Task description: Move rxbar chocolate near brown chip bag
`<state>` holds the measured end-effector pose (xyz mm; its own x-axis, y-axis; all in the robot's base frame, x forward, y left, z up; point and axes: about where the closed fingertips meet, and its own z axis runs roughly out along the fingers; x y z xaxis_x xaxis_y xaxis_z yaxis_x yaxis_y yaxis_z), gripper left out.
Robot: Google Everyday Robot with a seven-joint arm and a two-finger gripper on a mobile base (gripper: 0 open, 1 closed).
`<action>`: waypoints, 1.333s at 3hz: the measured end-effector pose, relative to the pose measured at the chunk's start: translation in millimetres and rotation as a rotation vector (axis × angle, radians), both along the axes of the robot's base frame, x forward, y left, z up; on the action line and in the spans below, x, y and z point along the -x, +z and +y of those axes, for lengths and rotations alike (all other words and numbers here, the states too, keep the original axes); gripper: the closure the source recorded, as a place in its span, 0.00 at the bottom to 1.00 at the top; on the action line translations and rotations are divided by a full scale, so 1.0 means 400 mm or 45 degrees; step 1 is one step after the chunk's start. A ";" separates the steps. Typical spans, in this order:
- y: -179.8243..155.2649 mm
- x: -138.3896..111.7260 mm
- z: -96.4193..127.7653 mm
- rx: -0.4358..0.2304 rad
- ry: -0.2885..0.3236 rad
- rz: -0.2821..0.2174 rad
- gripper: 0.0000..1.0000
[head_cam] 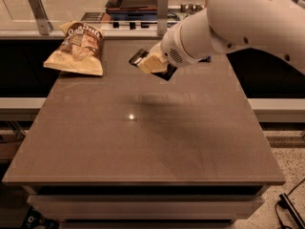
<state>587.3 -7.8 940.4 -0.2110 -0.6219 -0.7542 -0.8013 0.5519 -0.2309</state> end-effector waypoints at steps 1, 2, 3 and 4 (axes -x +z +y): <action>0.026 -0.081 0.058 0.004 0.051 -0.055 1.00; 0.027 -0.149 0.128 -0.026 0.117 -0.106 1.00; -0.008 -0.203 0.199 -0.043 0.192 -0.113 1.00; -0.067 -0.249 0.251 -0.016 0.236 -0.073 1.00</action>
Offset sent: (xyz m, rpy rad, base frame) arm 0.0960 0.0850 0.0077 0.0513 -0.1328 0.1593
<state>686.7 92.7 913.6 -0.0499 -0.6368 -0.7694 -0.8752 0.3991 -0.2735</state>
